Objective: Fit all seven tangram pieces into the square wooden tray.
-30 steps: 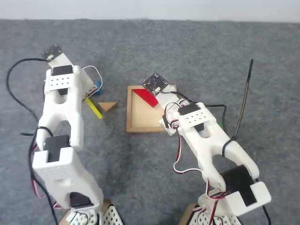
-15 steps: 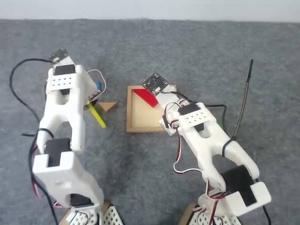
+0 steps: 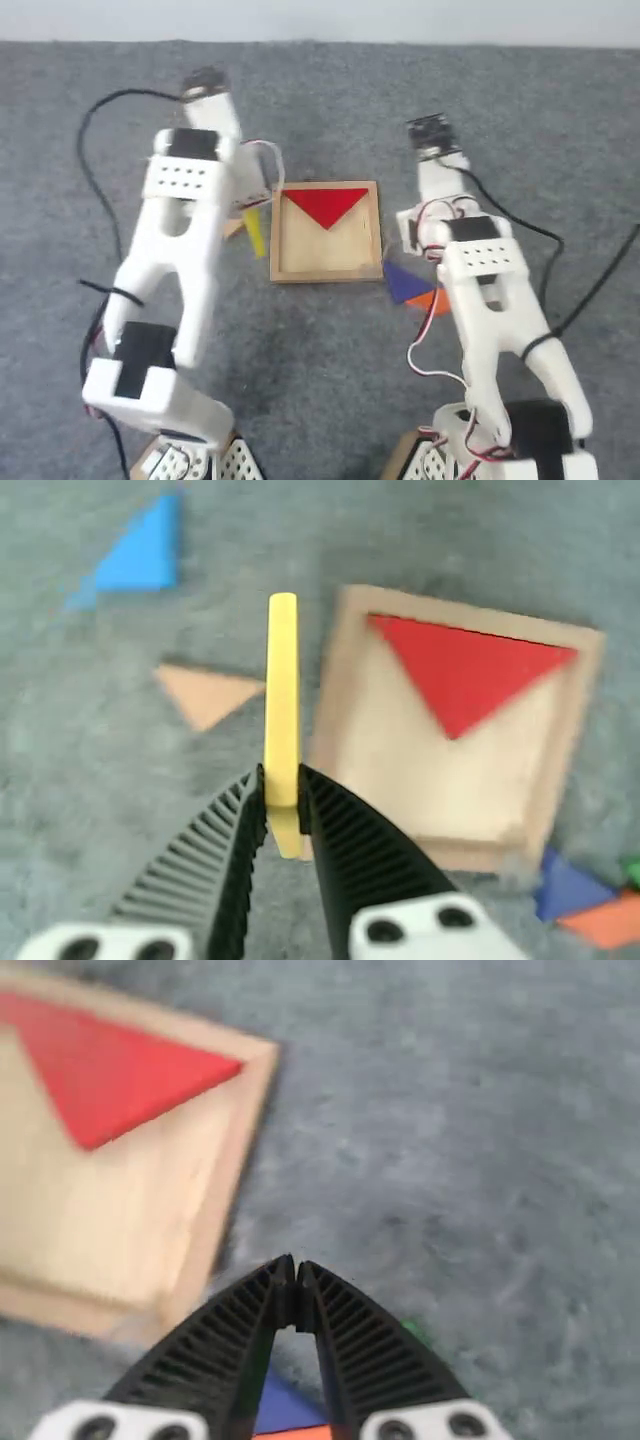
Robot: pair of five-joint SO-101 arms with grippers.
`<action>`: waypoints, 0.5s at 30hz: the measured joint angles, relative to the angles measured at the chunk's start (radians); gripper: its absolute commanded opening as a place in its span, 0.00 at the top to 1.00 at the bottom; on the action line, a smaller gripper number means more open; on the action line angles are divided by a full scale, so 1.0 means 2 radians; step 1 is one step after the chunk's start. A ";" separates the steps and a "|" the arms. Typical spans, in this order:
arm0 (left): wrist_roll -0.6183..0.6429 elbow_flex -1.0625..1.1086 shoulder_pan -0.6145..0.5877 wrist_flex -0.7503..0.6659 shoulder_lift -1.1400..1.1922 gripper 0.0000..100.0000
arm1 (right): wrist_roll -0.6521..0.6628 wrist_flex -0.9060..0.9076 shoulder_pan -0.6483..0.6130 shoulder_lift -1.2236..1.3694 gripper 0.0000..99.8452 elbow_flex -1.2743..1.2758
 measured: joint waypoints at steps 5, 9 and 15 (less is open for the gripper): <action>-0.038 -0.062 0.033 0.017 0.080 0.99 | -0.021 -0.001 0.023 -0.004 0.99 0.000; -0.064 -0.124 0.040 0.042 0.160 0.99 | -0.023 -0.002 0.020 -0.004 0.99 0.000; -0.082 -0.209 0.042 0.083 0.227 0.99 | -0.023 -0.003 0.020 -0.004 0.99 0.000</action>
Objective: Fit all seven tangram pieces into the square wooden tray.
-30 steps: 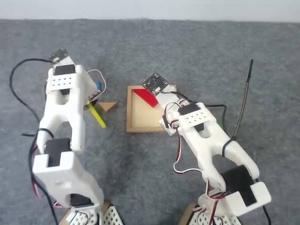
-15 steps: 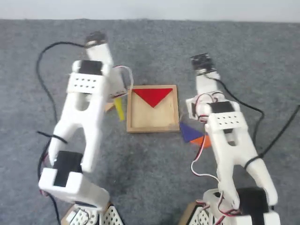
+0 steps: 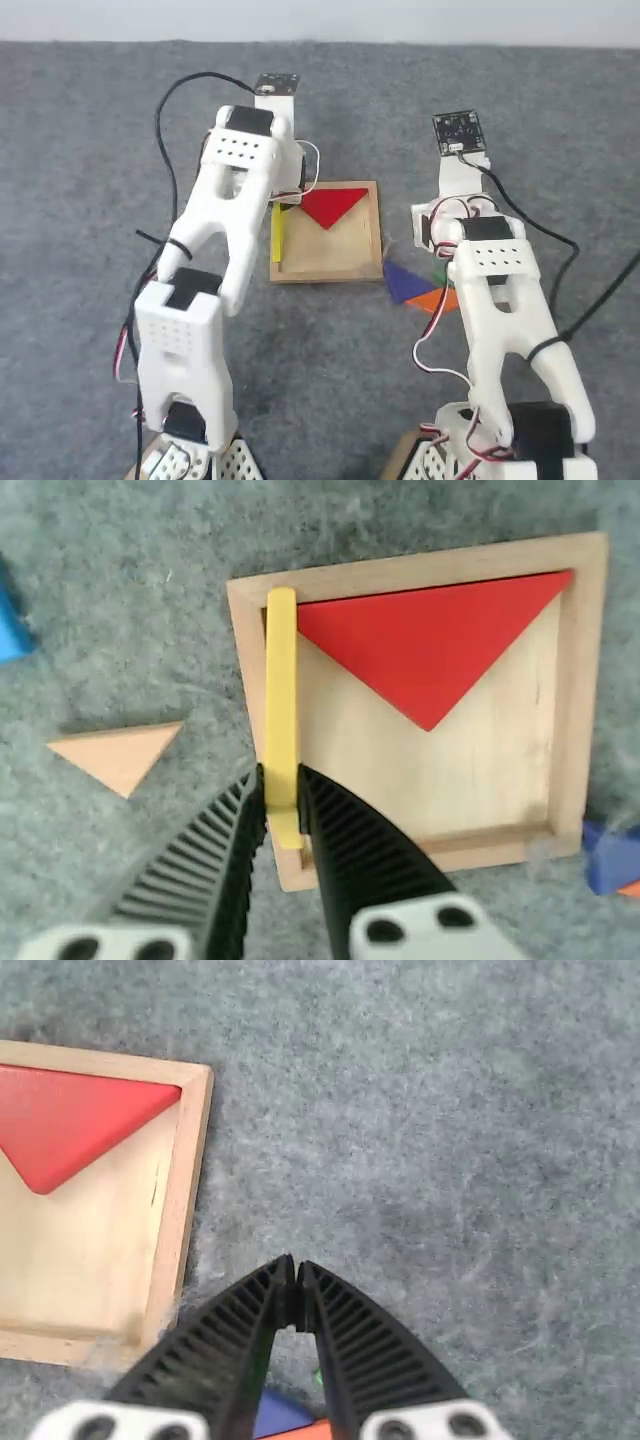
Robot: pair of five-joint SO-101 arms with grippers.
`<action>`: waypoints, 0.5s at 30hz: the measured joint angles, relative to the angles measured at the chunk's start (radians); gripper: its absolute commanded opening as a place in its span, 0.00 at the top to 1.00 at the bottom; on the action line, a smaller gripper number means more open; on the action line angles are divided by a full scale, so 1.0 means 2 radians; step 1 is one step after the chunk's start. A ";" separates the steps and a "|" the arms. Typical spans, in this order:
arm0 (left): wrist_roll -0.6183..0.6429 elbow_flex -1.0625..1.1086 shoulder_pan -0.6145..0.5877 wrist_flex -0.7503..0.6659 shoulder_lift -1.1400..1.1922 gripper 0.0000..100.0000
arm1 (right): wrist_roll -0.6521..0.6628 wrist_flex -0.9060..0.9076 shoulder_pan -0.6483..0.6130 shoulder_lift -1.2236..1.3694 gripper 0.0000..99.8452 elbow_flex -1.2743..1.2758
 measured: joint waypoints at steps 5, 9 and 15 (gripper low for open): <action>-0.002 -0.040 0.016 0.002 0.037 0.99 | 0.000 -0.011 0.000 0.000 0.99 0.001; -0.002 -0.052 0.019 0.005 0.048 0.99 | 0.000 -0.012 0.000 0.000 0.99 0.002; 0.002 -0.059 0.019 0.018 0.052 0.98 | 0.000 -0.012 0.000 0.000 0.99 0.002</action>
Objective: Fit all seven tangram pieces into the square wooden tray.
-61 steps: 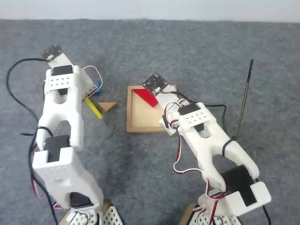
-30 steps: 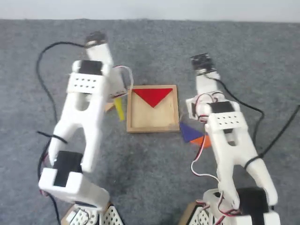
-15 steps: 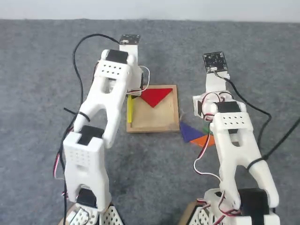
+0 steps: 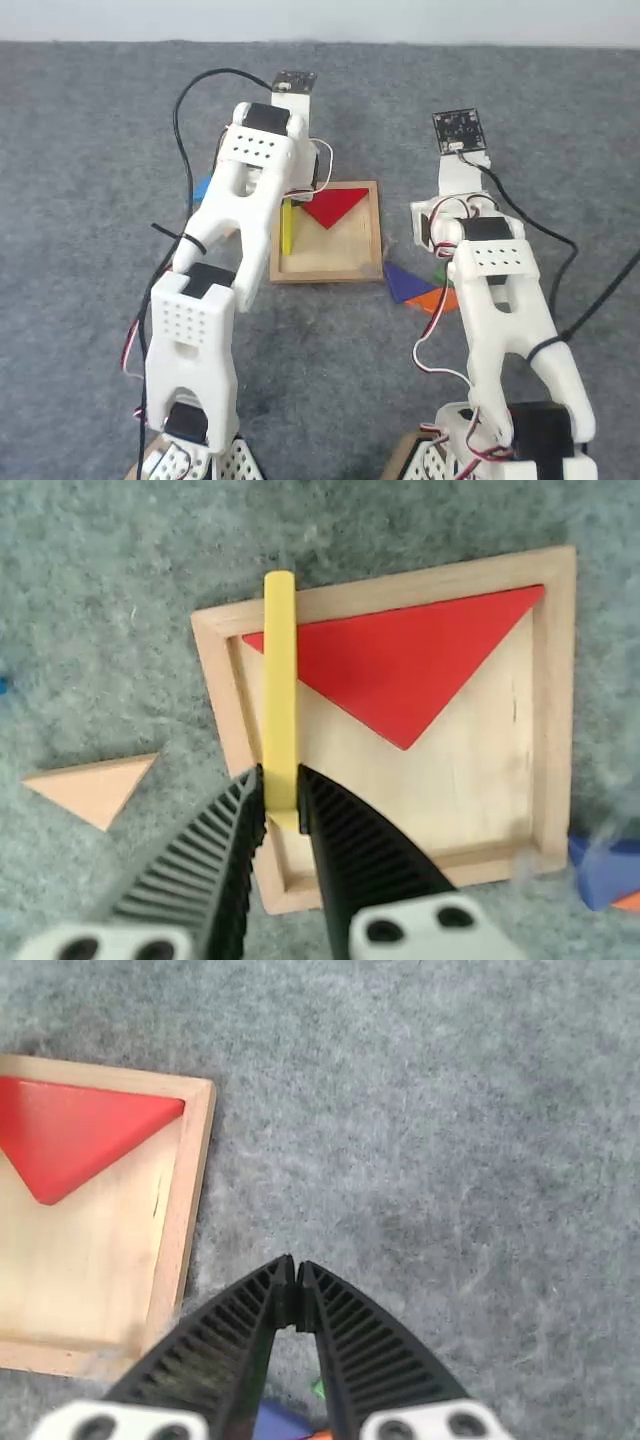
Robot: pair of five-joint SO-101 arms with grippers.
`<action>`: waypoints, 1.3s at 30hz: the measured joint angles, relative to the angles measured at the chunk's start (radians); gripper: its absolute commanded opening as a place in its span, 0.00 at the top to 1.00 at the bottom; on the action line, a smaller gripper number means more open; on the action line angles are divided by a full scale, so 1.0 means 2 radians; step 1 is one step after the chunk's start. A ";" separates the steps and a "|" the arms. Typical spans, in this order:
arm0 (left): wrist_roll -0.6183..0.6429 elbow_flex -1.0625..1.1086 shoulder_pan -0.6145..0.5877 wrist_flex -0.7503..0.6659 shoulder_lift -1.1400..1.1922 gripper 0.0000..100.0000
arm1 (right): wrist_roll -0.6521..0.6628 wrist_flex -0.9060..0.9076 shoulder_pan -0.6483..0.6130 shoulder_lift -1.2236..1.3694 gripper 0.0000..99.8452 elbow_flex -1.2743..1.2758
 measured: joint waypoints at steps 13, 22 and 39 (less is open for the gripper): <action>0.005 -0.012 0.017 0.051 0.024 0.72 | 0.000 0.000 0.000 0.000 0.99 0.007; 0.012 -0.012 0.021 0.057 0.010 0.72 | 0.000 0.000 0.000 0.000 0.99 0.007; 0.017 0.472 -0.162 -0.357 -0.357 0.99 | 0.117 -0.050 -0.134 0.120 0.99 -0.017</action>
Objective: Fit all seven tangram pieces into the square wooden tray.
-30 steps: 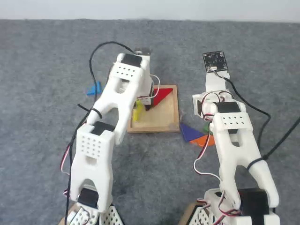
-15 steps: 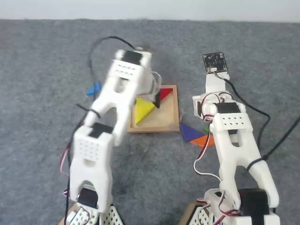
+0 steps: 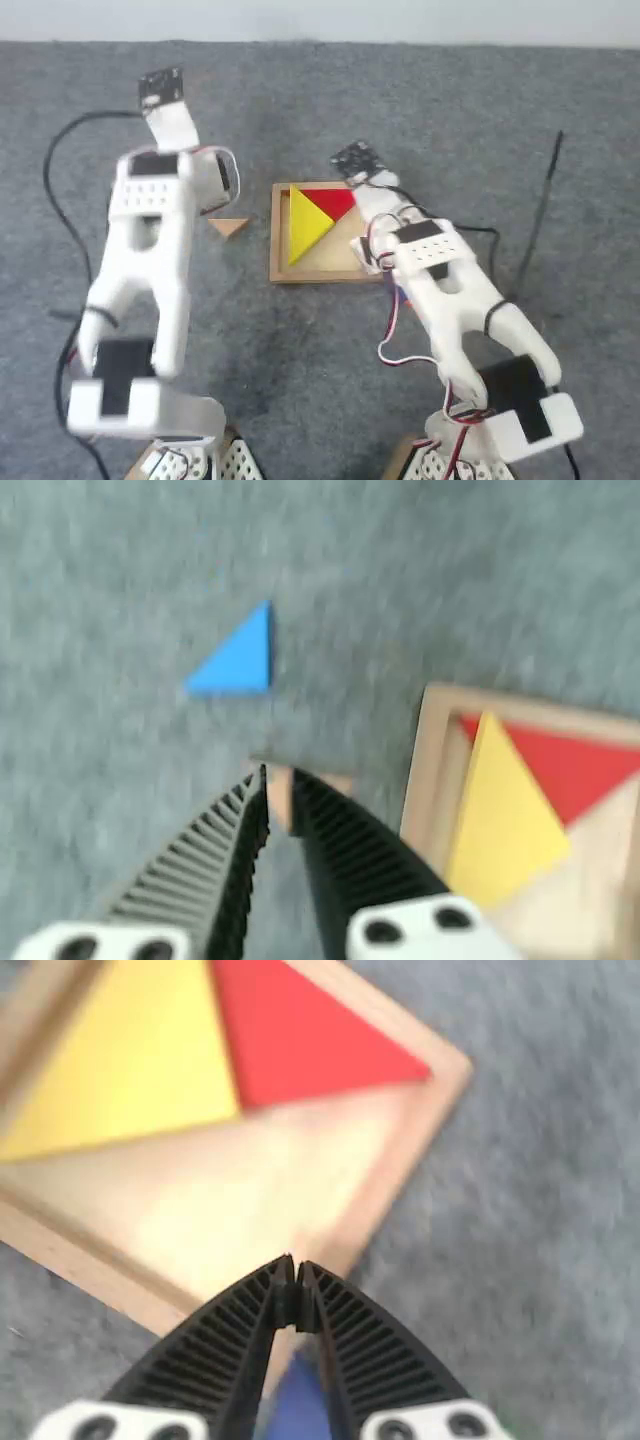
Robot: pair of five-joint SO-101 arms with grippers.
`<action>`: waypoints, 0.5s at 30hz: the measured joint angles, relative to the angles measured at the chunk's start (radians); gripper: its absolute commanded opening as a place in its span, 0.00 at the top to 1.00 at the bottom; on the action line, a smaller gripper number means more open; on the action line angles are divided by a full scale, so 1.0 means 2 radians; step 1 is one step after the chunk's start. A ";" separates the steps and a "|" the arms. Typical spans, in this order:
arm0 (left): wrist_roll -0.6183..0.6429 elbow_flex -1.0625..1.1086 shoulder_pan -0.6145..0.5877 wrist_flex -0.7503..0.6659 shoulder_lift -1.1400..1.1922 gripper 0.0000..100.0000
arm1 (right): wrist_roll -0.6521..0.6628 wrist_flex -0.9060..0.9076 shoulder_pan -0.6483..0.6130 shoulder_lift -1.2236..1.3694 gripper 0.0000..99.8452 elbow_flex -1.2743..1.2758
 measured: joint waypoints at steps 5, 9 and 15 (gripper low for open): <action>-0.019 0.199 -0.038 -0.249 -0.111 0.98 | 0.005 -0.001 -0.015 0.015 0.99 -0.049; -0.035 0.279 -0.058 -0.353 -0.162 0.98 | 0.005 -0.001 -0.031 0.061 0.99 -0.095; -0.035 0.285 -0.061 -0.371 -0.172 0.99 | 0.006 -0.001 -0.048 0.157 0.99 -0.172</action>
